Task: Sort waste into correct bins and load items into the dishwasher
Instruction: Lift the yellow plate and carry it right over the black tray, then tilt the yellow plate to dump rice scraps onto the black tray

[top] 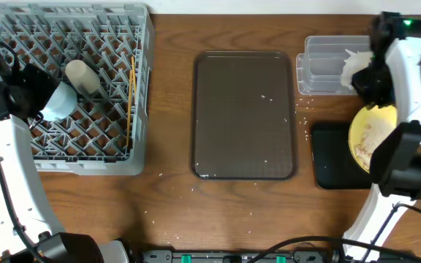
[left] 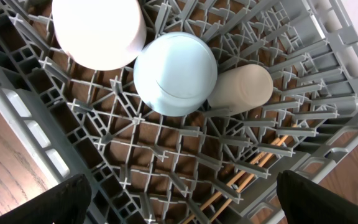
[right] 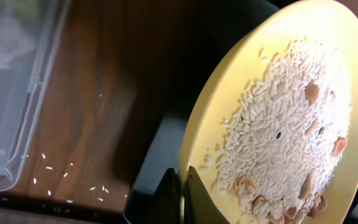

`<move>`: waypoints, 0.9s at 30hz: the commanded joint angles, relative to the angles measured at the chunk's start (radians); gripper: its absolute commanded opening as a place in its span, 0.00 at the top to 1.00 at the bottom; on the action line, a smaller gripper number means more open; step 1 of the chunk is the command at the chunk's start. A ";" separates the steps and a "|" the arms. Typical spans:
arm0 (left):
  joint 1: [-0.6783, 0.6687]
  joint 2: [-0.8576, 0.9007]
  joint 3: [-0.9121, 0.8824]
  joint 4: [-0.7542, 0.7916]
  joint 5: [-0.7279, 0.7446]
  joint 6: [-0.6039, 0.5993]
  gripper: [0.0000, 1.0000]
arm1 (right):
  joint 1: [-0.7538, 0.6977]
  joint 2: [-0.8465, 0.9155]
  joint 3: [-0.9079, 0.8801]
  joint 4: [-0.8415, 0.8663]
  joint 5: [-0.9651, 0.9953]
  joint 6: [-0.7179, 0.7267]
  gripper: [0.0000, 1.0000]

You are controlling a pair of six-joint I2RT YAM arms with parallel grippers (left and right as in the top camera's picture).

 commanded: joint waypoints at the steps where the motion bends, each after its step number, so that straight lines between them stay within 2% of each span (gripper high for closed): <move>1: 0.002 0.003 0.010 -0.002 -0.005 -0.005 0.04 | -0.041 -0.024 0.020 -0.016 -0.070 0.013 0.98; 16: 0.002 0.003 0.010 -0.002 -0.005 -0.005 0.04 | -0.108 -0.024 0.020 -0.011 -0.192 -0.120 0.98; 27: 0.002 0.003 0.010 -0.002 -0.005 -0.005 0.04 | -0.114 -0.024 0.020 0.046 -0.288 -0.166 0.99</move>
